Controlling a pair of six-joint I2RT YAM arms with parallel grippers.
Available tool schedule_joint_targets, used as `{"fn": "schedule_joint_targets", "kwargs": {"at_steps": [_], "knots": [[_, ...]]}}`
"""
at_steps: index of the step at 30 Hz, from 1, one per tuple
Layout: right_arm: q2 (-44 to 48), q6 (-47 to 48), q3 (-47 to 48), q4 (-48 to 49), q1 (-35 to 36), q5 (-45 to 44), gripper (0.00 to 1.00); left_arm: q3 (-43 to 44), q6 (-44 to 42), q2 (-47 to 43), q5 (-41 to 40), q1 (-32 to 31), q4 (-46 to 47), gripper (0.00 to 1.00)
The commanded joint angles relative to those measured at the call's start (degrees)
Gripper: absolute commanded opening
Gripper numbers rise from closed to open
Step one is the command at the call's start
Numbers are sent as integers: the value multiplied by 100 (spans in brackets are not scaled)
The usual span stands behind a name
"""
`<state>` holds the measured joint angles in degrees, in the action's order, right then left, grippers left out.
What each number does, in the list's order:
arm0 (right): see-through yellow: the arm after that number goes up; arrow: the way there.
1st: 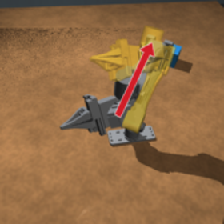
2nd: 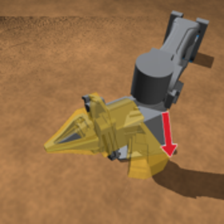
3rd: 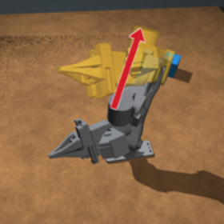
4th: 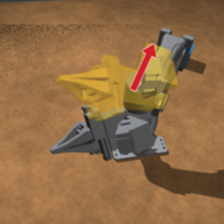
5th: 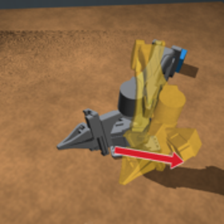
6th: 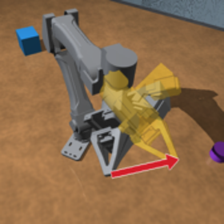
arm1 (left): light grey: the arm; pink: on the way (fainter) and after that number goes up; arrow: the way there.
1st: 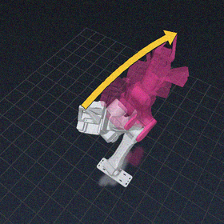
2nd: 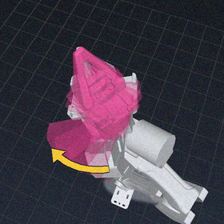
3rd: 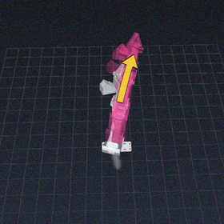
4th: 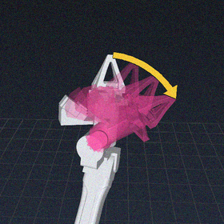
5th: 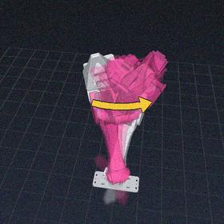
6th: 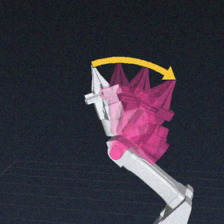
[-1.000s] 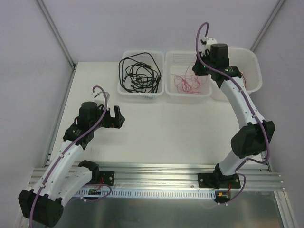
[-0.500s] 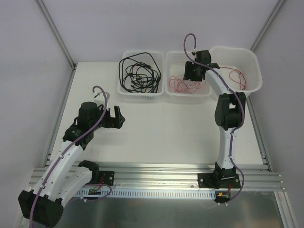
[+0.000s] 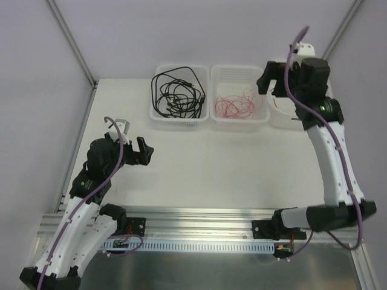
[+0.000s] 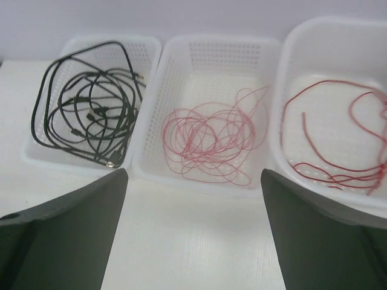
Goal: Untangle the cables
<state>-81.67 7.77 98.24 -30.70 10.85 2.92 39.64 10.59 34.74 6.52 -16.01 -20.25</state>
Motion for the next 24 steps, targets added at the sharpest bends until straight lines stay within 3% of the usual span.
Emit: {"fn": "schedule_joint_targets", "kwargs": {"at_steps": [1,7,13,24], "knots": [[1430,49,-734,-375,-13,-913,97,359,-145,-634,-414,54,-276,99],[4162,66,-2009,-832,-13,-1539,97,1290,-198,-1548,-1204,54,-1217,99],[6290,269,-2818,-1411,-4,-1531,97,1583,3,-2479,-2030,45,-1684,99],[8447,366,-3899,-1869,-13,-1628,97,985,277,-4036,-2691,45,-1912,99]]}}
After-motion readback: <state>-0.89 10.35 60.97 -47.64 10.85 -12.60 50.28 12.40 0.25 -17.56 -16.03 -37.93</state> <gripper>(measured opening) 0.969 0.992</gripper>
